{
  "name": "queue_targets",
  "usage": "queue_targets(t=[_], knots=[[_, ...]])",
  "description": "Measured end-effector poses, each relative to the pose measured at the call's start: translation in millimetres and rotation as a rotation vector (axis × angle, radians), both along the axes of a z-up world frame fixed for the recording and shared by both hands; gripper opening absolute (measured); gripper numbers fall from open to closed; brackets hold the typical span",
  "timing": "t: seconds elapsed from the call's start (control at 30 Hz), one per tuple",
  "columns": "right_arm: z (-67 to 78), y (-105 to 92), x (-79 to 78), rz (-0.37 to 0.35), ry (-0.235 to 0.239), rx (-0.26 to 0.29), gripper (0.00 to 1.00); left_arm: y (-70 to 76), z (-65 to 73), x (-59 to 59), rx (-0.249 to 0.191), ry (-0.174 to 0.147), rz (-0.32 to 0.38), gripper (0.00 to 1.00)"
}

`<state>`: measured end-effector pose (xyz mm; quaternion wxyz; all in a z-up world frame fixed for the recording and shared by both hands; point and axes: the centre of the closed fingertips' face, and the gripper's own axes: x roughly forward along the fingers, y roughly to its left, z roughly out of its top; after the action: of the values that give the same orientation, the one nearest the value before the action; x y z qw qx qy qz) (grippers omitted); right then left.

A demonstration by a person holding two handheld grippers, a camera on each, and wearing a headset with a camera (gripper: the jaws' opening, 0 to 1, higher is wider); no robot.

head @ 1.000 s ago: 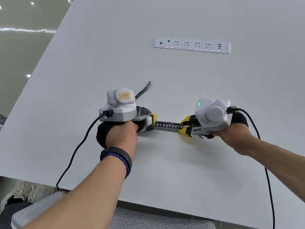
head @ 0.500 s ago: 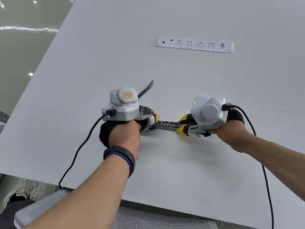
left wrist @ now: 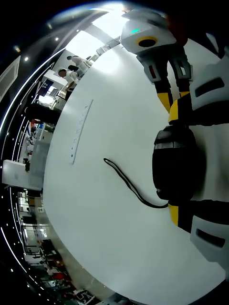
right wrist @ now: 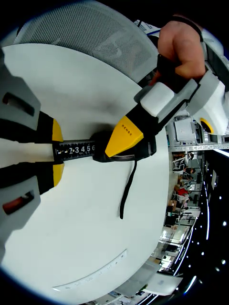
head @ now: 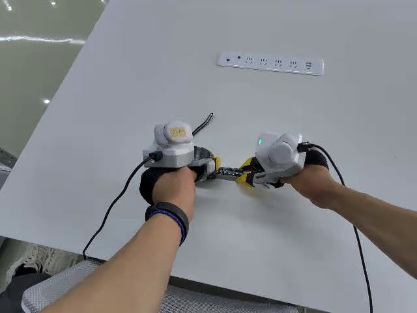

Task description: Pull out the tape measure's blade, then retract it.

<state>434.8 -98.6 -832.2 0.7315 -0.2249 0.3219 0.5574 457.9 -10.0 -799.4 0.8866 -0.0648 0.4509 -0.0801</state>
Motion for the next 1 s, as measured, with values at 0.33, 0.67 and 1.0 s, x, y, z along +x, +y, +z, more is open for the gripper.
queue_targets(t=[0.33, 0.67, 1.0], knots=[[0.0, 7.9, 2.3, 0.016, 0.002, -0.007, 0.13, 0.8, 0.5, 0.4, -0.006, 0.001, 0.009, 0.59], [-2.4, 17.3, 4.9, 0.038, 0.002, -0.016, 0.13, 1.6, -1.7, 2.0, -0.020, 0.002, 0.008, 0.59], [-2.2, 23.0, 6.3, 0.049, 0.003, -0.020, 0.13, 1.0, -2.1, 2.4, -0.027, 0.005, 0.011, 0.59]])
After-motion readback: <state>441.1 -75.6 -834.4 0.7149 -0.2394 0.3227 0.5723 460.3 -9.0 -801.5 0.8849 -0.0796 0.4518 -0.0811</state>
